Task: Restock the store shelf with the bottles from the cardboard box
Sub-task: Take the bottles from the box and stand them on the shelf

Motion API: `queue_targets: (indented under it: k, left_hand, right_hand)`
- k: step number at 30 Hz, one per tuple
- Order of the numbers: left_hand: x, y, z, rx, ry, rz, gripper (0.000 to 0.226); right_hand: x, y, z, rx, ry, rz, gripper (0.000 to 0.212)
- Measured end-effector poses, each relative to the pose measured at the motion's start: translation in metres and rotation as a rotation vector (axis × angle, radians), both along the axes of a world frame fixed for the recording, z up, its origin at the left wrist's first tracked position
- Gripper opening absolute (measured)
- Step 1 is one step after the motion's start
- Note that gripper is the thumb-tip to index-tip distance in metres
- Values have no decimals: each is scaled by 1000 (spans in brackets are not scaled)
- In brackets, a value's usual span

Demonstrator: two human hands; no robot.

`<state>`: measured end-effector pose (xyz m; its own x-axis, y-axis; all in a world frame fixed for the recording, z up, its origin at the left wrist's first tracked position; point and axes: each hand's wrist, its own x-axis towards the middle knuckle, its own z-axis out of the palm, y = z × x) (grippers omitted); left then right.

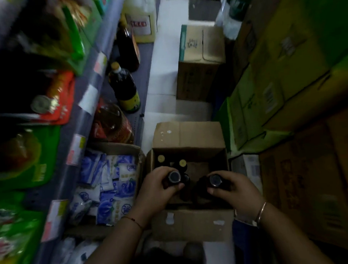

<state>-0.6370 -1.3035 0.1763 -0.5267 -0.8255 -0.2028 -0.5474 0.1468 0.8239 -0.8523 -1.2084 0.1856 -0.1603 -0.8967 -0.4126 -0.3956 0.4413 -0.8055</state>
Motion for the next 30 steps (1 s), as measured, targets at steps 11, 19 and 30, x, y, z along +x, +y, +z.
queue_targets:
  k: [11, 19, 30]
  left_hand:
    - [1, -16, 305, -308, 160, 120, 42]
    - [23, -30, 490, -391, 438, 276, 21]
    - [75, -32, 636, -500, 675, 415, 25]
  right_hand:
    - [18, -34, 300, -336, -89, -142, 28]
    - [44, -68, 487, -659, -254, -153, 22]
    - [121, -117, 629, -953, -478, -31, 16]
